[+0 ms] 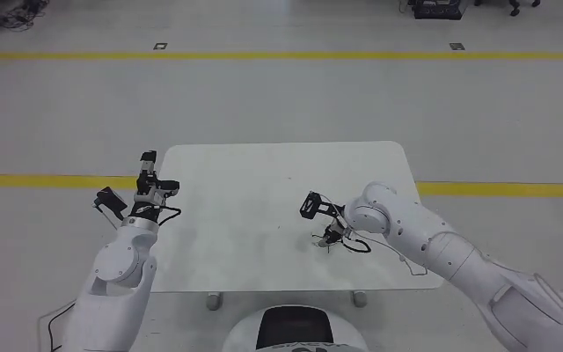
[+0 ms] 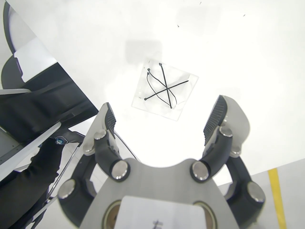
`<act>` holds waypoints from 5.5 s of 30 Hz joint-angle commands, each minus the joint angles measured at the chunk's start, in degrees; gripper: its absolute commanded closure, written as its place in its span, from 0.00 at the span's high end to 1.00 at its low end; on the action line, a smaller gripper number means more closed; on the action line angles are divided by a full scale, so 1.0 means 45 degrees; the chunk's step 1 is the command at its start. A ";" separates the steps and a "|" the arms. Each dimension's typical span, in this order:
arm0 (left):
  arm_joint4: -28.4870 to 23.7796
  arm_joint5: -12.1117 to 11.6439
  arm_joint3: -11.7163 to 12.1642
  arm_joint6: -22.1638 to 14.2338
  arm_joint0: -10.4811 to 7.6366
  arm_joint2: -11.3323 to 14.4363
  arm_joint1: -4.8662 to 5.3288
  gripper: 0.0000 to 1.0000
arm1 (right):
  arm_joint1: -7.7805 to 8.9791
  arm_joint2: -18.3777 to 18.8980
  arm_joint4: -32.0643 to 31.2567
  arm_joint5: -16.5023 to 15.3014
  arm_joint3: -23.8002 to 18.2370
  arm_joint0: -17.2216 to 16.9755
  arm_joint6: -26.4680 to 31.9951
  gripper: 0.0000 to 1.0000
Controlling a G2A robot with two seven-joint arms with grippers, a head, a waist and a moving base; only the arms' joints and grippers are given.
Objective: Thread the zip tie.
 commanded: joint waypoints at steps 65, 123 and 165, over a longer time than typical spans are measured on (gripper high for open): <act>0.0000 0.0000 0.0000 0.0000 0.0000 0.0000 0.0000 1.00 | -0.0529 -0.1423 -0.0875 0.0000 0.1327 0.0107 -0.1508 0.32; 0.0000 0.0000 0.0000 0.0000 0.0000 0.0000 0.0000 1.00 | -0.2295 -0.3514 -0.0949 0.0000 0.4033 0.1100 -0.1591 0.18; 0.0000 0.0000 0.0000 0.0000 0.0000 0.0000 0.0000 1.00 | -0.1507 -0.3011 -0.1355 0.0000 0.2531 0.0884 -0.1407 0.00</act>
